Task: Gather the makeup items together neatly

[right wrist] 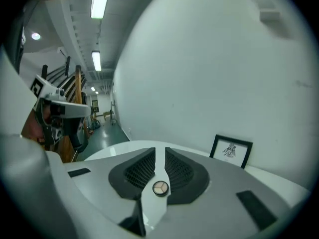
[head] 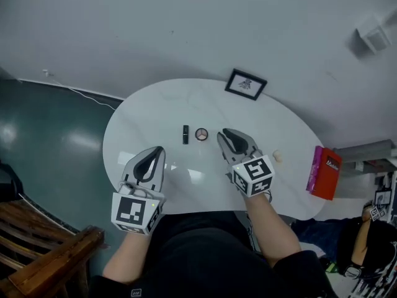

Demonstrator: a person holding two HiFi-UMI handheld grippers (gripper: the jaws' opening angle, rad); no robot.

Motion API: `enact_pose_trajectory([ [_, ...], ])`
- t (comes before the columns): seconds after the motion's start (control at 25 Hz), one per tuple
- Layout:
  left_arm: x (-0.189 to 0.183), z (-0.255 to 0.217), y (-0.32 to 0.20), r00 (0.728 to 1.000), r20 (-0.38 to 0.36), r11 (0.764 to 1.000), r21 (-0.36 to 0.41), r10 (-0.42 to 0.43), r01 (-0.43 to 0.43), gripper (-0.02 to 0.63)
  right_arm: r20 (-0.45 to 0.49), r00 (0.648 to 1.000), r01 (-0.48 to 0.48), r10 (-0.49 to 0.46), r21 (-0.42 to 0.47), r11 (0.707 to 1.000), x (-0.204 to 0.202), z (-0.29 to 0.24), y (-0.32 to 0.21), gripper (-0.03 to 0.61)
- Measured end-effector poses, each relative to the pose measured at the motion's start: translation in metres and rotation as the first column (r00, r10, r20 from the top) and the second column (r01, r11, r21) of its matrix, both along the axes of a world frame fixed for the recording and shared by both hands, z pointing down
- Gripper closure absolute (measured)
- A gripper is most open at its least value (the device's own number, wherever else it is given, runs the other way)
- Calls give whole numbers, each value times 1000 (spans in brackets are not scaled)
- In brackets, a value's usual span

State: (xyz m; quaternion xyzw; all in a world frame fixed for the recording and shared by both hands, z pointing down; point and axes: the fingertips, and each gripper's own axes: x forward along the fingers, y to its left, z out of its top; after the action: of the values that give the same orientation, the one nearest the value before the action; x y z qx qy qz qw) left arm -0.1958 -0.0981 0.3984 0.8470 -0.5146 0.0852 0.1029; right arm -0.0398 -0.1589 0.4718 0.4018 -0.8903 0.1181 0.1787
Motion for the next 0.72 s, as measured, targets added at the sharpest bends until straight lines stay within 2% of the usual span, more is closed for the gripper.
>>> enact_pose_trajectory([
  [0.16, 22, -19, 7, 998, -18, 998, 20, 58, -58, 597, 74, 997, -26, 19, 85, 996, 15, -61, 21, 529],
  [0.36, 60, -40, 13, 989, -22, 989, 38, 144, -143, 597, 145, 989, -52, 29, 160, 986, 41, -112, 44, 540],
  [0.56, 103, -47, 13, 981, -3, 979, 48, 196, -196, 597, 207, 977, -84, 44, 191, 978, 82, -135, 60, 541],
  [0.72, 150, -45, 12, 976, 0, 975, 31, 220, -220, 597, 207, 976, -110, 70, 192, 975, 137, -135, 70, 541],
])
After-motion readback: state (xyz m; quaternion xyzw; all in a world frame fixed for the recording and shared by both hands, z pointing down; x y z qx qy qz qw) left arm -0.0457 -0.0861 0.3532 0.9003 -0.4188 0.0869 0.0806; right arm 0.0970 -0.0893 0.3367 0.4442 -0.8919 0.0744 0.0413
